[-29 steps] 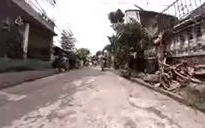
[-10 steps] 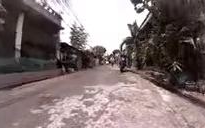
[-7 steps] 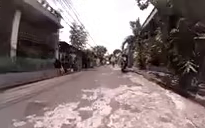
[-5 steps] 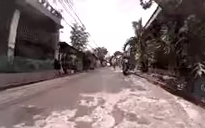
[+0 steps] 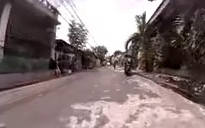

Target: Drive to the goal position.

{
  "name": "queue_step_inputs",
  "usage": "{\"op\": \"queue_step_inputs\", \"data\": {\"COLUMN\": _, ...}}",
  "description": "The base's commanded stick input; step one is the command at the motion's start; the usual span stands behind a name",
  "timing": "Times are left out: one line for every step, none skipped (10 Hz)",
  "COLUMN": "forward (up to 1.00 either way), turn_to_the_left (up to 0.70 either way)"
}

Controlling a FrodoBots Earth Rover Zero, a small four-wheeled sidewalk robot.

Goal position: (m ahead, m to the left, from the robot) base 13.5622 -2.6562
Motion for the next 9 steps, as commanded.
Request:
{"op": "queue_step_inputs", "data": {"forward": 1.00, "turn_to_the_left": 0.00}}
{"op": "queue_step_inputs", "data": {"forward": 1.00, "turn_to_the_left": 0.00}}
{"op": "queue_step_inputs", "data": {"forward": 1.00, "turn_to_the_left": 0.00}}
{"op": "queue_step_inputs", "data": {"forward": 1.00, "turn_to_the_left": 0.00}}
{"op": "queue_step_inputs", "data": {"forward": 1.00, "turn_to_the_left": 0.00}}
{"op": "queue_step_inputs", "data": {"forward": 1.00, "turn_to_the_left": 0.00}}
{"op": "queue_step_inputs", "data": {"forward": 1.00, "turn_to_the_left": 0.00}}
{"op": "queue_step_inputs", "data": {"forward": 0.58, "turn_to_the_left": 0.00}}
{"op": "queue_step_inputs", "data": {"forward": 0.00, "turn_to_the_left": 0.00}}
